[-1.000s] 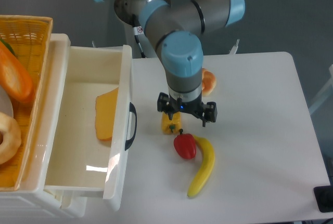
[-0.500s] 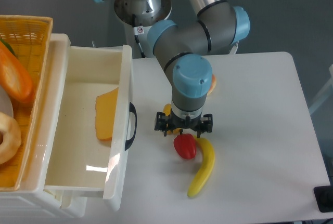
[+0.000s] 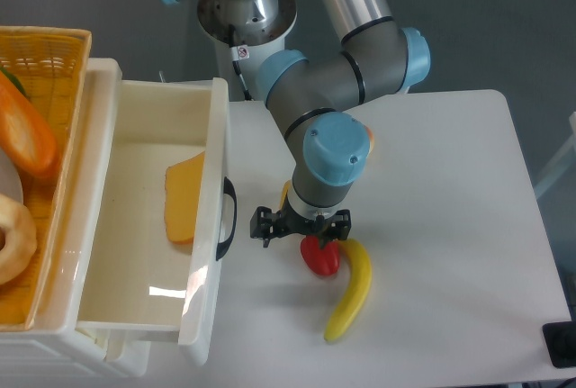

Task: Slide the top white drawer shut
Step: 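Move the gripper against the drawer front beside its black handle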

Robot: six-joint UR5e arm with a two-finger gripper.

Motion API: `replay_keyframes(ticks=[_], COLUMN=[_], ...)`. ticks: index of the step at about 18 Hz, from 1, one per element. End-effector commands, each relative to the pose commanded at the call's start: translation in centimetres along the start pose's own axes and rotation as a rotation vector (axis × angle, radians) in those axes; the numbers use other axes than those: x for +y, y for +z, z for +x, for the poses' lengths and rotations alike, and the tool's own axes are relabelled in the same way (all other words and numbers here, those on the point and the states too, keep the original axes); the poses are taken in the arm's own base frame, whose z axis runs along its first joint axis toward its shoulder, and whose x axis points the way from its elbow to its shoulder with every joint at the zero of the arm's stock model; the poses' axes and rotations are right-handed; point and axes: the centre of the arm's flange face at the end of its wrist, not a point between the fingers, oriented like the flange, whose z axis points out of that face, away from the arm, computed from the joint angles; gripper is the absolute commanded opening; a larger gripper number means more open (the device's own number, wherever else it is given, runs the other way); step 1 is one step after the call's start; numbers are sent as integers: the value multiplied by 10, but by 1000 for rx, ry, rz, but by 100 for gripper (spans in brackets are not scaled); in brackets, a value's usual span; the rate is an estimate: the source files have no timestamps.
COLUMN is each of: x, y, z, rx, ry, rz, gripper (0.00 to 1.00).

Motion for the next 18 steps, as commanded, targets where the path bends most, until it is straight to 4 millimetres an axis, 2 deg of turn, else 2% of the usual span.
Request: replay_keyframes(ticks=[2, 18], x=[-1, 2], y=[1, -8], z=[8, 24], rx=[7, 40], ry=[12, 24], rz=[-1, 5], gripper=[100, 100])
